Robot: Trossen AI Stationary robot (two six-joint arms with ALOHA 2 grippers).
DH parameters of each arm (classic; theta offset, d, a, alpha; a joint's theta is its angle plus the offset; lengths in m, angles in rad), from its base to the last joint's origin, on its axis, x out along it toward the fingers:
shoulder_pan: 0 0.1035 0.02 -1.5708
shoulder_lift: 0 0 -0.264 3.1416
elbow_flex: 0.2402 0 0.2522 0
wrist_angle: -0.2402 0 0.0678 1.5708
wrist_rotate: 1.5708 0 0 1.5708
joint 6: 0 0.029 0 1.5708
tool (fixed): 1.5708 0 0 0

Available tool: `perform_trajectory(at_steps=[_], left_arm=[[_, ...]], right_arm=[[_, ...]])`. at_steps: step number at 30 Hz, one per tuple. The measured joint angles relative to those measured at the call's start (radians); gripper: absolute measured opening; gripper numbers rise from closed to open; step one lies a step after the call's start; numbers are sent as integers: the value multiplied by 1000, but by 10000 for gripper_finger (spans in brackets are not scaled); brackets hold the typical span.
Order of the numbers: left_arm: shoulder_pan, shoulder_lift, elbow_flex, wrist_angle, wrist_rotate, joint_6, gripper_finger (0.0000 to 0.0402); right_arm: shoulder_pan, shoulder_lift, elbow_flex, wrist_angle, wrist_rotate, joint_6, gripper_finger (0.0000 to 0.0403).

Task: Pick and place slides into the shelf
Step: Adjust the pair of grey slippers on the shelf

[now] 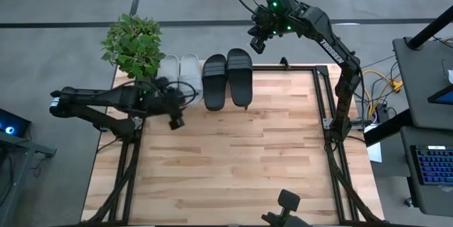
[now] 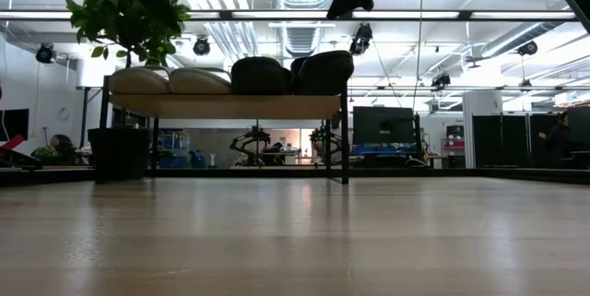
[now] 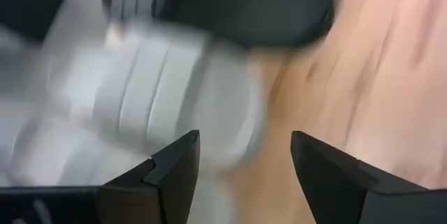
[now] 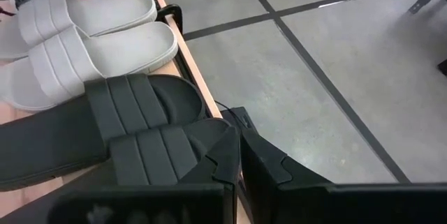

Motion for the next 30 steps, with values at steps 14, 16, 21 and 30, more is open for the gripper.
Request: perform_trajectory(at_steps=[14,16,21,30], left_arm=[[-9,132,-3,226,38,141,209],[-11,152,-2,225,37,137,209],[-13,203,-3,107,-4,67,209],[-14,257,-5,20,-117,-12,209]], right_arm=[[0,0,0,-88,0,-45,9],[0,0,0,-90,0,-45,9],[0,0,0,-90,0,-45,9],[0,0,0,-90,0,-46,9]])
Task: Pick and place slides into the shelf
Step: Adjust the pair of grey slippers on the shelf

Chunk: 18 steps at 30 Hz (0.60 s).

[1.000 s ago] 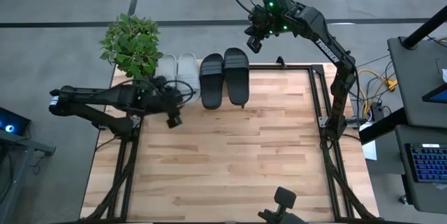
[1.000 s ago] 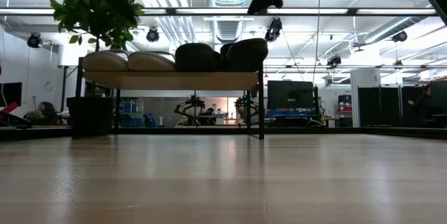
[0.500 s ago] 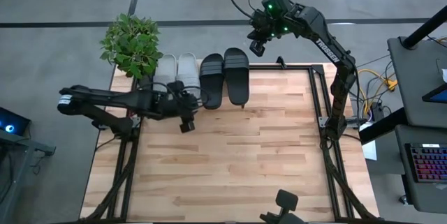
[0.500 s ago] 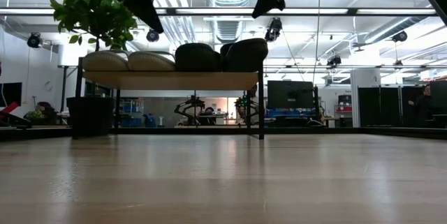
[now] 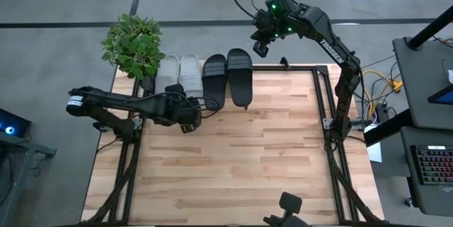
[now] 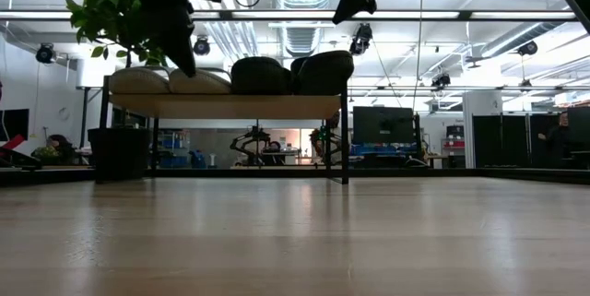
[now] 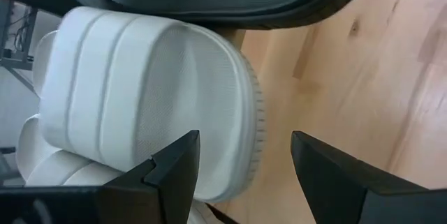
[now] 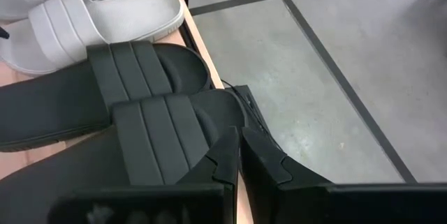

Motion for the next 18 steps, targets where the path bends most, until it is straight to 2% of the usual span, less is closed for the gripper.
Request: perform_trajectory(at_steps=[8,18], left_arm=[[0,-2,-14,-4,-28,-1,202],[0,-7,-15,-3,-24,-1,107]], right_arm=[[0,0,0,0,0,-3,9],[0,0,0,-2,0,-2,9]])
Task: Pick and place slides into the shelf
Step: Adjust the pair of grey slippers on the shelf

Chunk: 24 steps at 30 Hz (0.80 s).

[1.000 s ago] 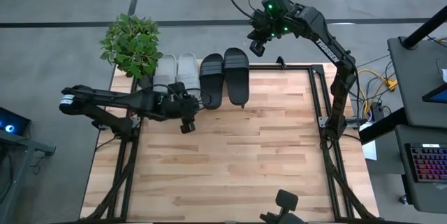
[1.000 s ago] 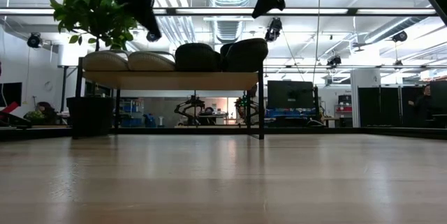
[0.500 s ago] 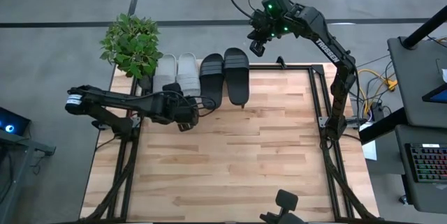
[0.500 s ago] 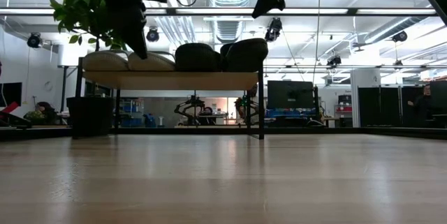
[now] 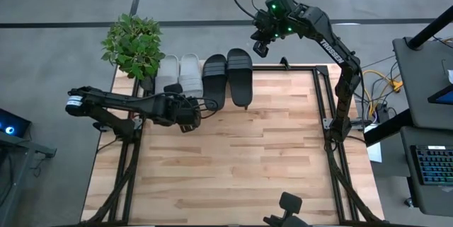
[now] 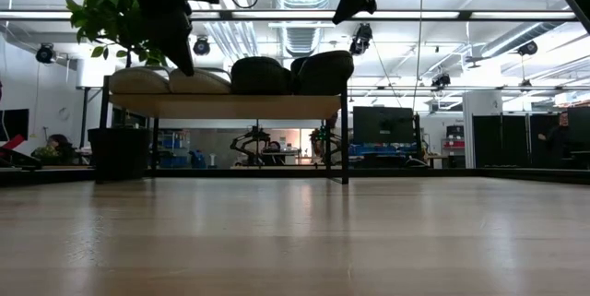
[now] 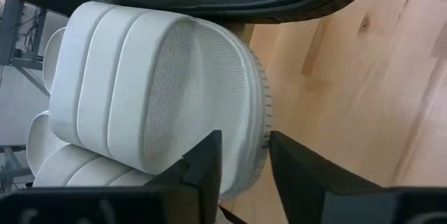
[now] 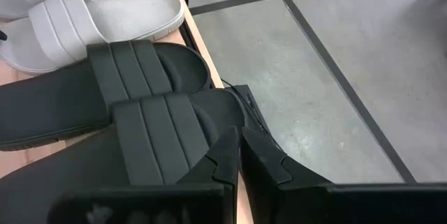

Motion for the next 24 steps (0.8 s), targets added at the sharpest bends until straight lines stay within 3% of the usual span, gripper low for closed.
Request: perform_trajectory(at_steps=[6,24], left_arm=[[1,0,-5,2,35,0,72],[0,-18,-6,-99,45,-1,70]], right_arm=[[0,0,0,0,0,0,9],[0,0,0,-6,0,3,9]])
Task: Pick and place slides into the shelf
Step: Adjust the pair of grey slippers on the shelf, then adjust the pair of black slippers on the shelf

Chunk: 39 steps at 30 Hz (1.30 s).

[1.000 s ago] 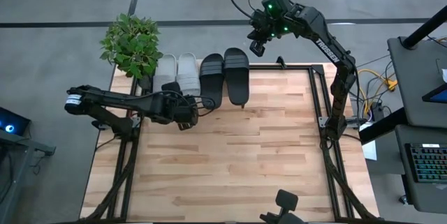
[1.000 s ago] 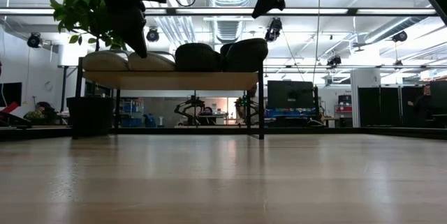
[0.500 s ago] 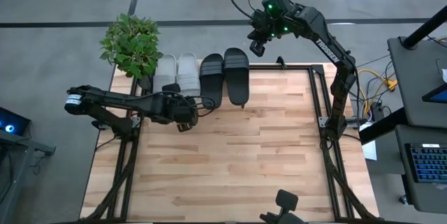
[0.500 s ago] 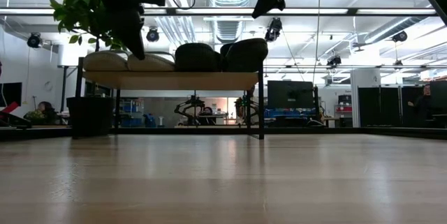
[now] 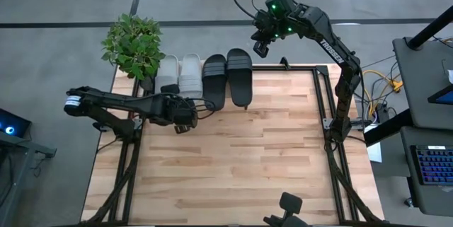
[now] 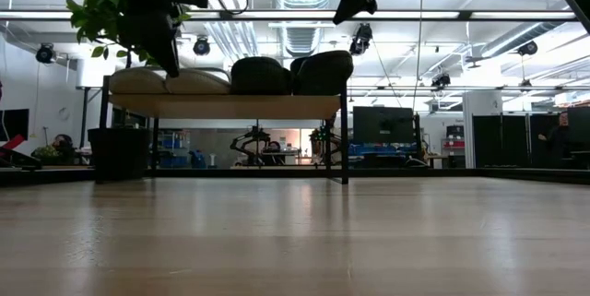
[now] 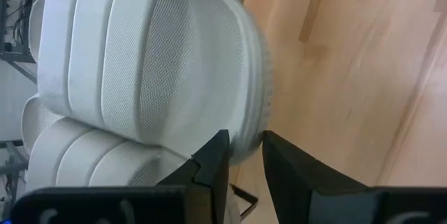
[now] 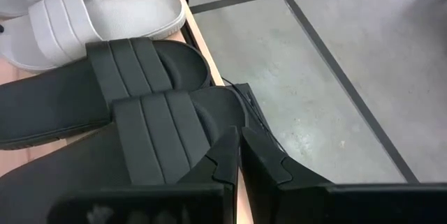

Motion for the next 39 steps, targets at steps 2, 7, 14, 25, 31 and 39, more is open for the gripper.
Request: perform_trajectory(at_steps=[2,7,14,25,31,39], left_arm=[[0,-5,0,-13,0,0,70],[1,-20,0,-68,-4,-43,69],[-2,-48,60,-87,6,-77,69],[12,-62,176,247,-59,276,76],[72,-37,183,424,-74,457,136],[172,56,170,474,-72,580,195]], right_arm=[[0,0,0,0,0,0,9],[0,0,0,-1,0,0,9],[0,0,0,-1,0,8,9],[0,0,0,-5,0,8,9],[0,0,0,-9,0,8,9],[0,0,0,-16,0,8,9]])
